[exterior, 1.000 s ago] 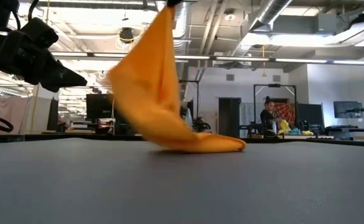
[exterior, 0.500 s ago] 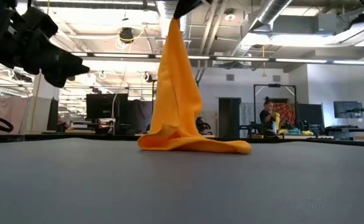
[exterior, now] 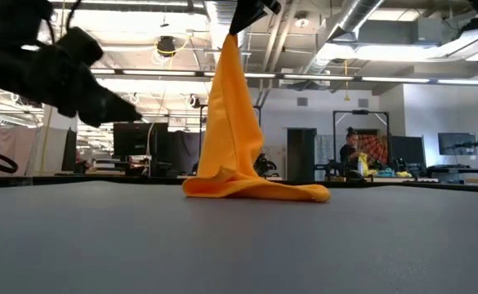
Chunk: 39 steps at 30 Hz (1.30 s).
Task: Roll towel
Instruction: Roll the yellow microfiber cloth on the table
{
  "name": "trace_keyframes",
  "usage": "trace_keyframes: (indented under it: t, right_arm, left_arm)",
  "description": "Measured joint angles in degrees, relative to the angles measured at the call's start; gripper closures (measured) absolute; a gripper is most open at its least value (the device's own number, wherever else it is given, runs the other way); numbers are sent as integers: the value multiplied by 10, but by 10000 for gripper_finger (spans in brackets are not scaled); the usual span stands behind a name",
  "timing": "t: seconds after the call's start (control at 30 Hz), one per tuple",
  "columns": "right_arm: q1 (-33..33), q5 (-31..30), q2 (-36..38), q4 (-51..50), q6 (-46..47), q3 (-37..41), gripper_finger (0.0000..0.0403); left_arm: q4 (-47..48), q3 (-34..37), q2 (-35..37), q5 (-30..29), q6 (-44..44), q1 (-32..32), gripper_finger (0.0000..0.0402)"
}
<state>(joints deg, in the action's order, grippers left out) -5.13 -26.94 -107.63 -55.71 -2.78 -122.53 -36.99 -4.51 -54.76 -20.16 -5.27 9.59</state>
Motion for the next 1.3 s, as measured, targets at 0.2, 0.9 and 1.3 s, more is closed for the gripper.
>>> trace_keyframes:
  t: [0.2,0.9,1.3]
  right_arm:
    - [0,0,0,-23,25,0,389]
    - [-1,-2,0,-108,63,0,389]
    - [-2,-2,0,-117,66,0,389]
  left_arm:
    - [-1,-89,-176,0,42,8,191]
    - [-56,-282,-476,-13,92,-10,192]
    - [-36,-286,-476,34,75,-23,287]
